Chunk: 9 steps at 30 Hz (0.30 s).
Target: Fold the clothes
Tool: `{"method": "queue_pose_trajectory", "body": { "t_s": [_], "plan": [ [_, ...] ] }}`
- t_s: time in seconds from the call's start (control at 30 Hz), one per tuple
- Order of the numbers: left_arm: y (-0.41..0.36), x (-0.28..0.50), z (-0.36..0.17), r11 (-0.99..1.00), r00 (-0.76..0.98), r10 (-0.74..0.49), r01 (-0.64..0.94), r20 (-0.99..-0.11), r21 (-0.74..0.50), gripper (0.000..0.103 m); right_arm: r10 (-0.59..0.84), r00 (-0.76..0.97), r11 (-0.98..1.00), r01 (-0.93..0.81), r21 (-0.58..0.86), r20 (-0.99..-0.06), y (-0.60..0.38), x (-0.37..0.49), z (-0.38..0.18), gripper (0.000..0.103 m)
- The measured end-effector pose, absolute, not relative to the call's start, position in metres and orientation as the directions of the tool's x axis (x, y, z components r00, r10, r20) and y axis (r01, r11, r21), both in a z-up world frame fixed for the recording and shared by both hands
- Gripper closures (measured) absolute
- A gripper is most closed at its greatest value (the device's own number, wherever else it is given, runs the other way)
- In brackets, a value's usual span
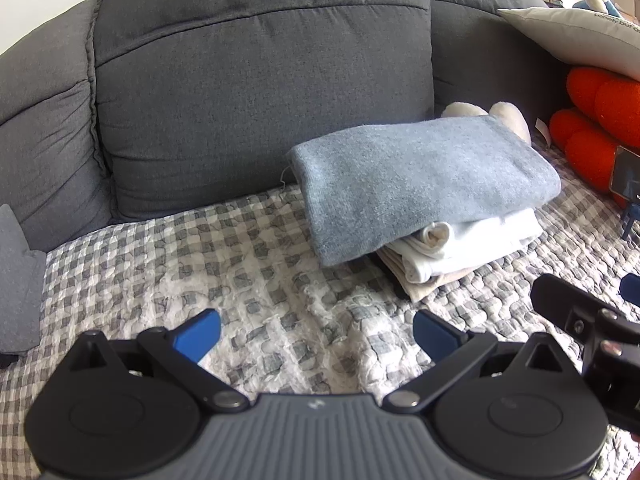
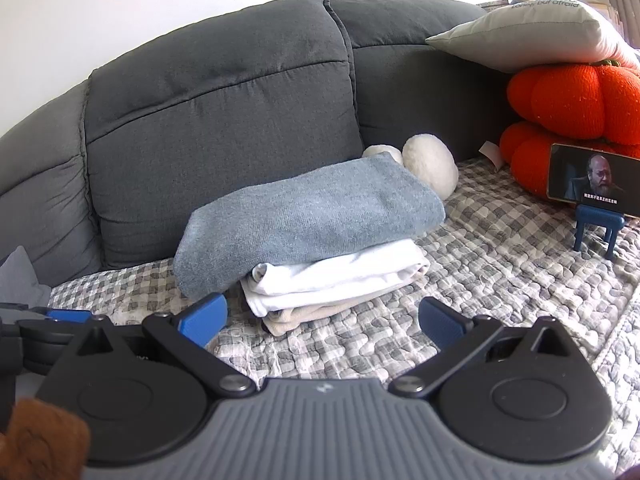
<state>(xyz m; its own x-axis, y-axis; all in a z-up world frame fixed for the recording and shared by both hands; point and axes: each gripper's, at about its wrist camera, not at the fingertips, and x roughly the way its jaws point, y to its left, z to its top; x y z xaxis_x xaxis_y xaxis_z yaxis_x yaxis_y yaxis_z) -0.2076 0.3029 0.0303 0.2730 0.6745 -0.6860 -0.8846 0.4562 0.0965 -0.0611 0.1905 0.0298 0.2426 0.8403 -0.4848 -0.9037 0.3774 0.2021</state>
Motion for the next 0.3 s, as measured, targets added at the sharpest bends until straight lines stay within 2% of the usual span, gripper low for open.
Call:
{"method": "queue_pose_trajectory", "body": {
  "t_s": [0.3],
  "plan": [
    [0.303, -0.2075, 0.0299, 0.453, 0.27, 0.674, -0.887, -0.688, 0.096, 0.001, 0.84, 0.241, 0.375, -0.905, 0.199, -0.486, 0.1902, -0.0609, 0.0295, 0.0]
  ]
}}
